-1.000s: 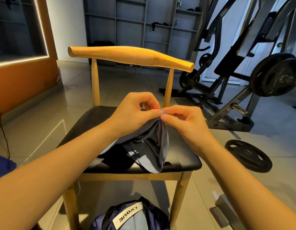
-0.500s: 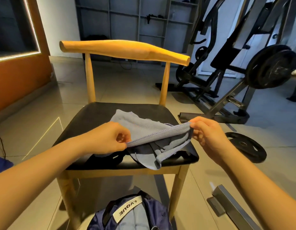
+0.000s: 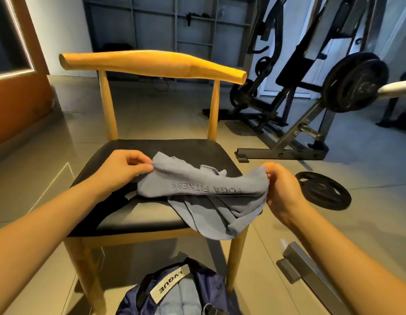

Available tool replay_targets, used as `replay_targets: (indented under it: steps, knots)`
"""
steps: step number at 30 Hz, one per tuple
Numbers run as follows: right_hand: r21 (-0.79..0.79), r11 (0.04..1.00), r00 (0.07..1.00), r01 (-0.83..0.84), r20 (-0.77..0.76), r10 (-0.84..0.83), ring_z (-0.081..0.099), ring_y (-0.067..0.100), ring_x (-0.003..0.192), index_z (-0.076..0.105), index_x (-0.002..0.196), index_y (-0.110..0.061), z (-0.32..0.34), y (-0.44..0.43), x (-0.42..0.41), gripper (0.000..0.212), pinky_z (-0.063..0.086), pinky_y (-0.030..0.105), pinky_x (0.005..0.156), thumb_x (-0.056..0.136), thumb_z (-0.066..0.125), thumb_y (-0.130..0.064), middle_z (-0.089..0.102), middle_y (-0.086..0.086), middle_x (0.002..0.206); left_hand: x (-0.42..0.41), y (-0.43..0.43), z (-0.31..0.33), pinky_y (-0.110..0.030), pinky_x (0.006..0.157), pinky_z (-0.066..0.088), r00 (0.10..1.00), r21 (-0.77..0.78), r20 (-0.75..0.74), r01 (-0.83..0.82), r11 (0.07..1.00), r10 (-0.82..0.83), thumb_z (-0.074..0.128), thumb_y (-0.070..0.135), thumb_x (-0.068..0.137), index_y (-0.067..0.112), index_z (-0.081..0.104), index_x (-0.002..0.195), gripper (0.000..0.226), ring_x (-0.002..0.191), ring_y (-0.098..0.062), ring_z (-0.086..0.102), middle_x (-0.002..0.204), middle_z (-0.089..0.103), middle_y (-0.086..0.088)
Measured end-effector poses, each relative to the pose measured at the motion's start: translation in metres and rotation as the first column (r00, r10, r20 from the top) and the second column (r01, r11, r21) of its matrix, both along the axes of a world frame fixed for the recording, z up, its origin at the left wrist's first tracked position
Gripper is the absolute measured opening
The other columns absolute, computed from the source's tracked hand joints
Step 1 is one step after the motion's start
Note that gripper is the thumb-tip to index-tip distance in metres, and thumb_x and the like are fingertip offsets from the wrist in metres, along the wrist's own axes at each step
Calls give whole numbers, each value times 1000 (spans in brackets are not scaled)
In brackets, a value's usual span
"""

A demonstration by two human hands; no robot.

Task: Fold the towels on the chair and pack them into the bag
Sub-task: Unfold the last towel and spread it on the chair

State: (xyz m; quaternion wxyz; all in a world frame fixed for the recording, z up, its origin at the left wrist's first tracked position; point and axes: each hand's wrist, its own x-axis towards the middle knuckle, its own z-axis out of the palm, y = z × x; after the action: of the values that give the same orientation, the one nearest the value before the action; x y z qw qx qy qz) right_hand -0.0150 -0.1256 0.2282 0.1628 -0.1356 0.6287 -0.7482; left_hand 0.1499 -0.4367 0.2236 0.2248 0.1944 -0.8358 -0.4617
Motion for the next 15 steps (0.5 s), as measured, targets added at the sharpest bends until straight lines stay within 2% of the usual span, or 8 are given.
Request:
replay_targets:
  steps: [2, 4, 5, 7, 9, 11, 13, 15]
  knots:
    - [95, 995, 992, -15, -121, 27, 44, 14, 63, 50, 63, -13, -5, -3, 0, 22, 41, 30, 56, 85, 49, -17, 47, 2, 63, -16, 8, 4, -30, 79, 54, 991, 58, -129, -38, 998, 45, 78, 14, 88, 11, 78, 89, 4, 77, -9, 68, 85, 77, -6]
    - [183, 982, 972, -55, -216, 95, 41, 11, 59, 49, 63, -12, -4, -8, 3, 15, 37, 23, 52, 72, 46, -23, 45, 0, 61, -34, 23, 8, -31, 79, 54, 983, -2, -182, 8, 1000, -9, 80, 15, 87, 12, 77, 88, 5, 80, -10, 68, 86, 76, -4]
    - [223, 973, 964, -60, -241, 115, 40, 10, 57, 49, 63, -11, -4, -11, 4, 15, 36, 19, 49, 69, 44, -24, 45, -1, 60, -44, 33, 8, -28, 81, 55, 983, -57, -166, 76, 995, -84, 79, 13, 87, 12, 76, 88, 3, 83, -8, 69, 88, 76, 0]
    - [298, 953, 954, -48, -269, 132, 40, 10, 56, 49, 62, -11, -4, -15, 5, 18, 35, 18, 49, 73, 46, -24, 47, 1, 60, -58, 53, 1, -24, 87, 55, 966, -167, -36, 245, 955, -254, 75, 12, 89, 14, 73, 88, 3, 94, -3, 70, 97, 76, 7]
    - [383, 924, 934, -7, -327, 142, 41, 14, 60, 50, 65, -9, -7, -20, 1, 30, 36, 25, 57, 92, 52, -22, 47, 8, 65, -66, 64, -12, -34, 89, 55, 934, -293, 118, 358, 887, -338, 71, 17, 92, 18, 67, 88, 6, 96, -9, 68, 99, 74, 7]
    - [468, 883, 889, 47, -423, 177, 44, 13, 58, 55, 68, -4, -6, -28, -6, 39, 38, 28, 60, 100, 56, -26, 49, 8, 64, -66, 65, -20, -39, 84, 54, 927, -377, 179, 373, 848, -328, 70, 23, 94, 21, 64, 87, 9, 89, -12, 66, 93, 72, 6]
    - [528, 844, 821, 93, -520, 235, 54, 12, 60, 66, 74, -2, -1, -42, -13, 36, 43, 25, 60, 96, 65, -31, 60, 4, 64, -60, 62, -19, -34, 80, 55, 935, -360, 165, 354, 863, -315, 72, 27, 94, 25, 65, 87, 10, 84, -11, 66, 89, 72, 9]
    - [593, 795, 757, 124, -575, 310, 59, 13, 66, 73, 75, -8, 5, -62, -17, 30, 44, 26, 59, 91, 72, -34, 66, 4, 67, -54, 60, -17, -31, 75, 55, 933, -316, 156, 359, 878, -325, 73, 30, 94, 27, 66, 86, 10, 80, -13, 67, 85, 73, 8]
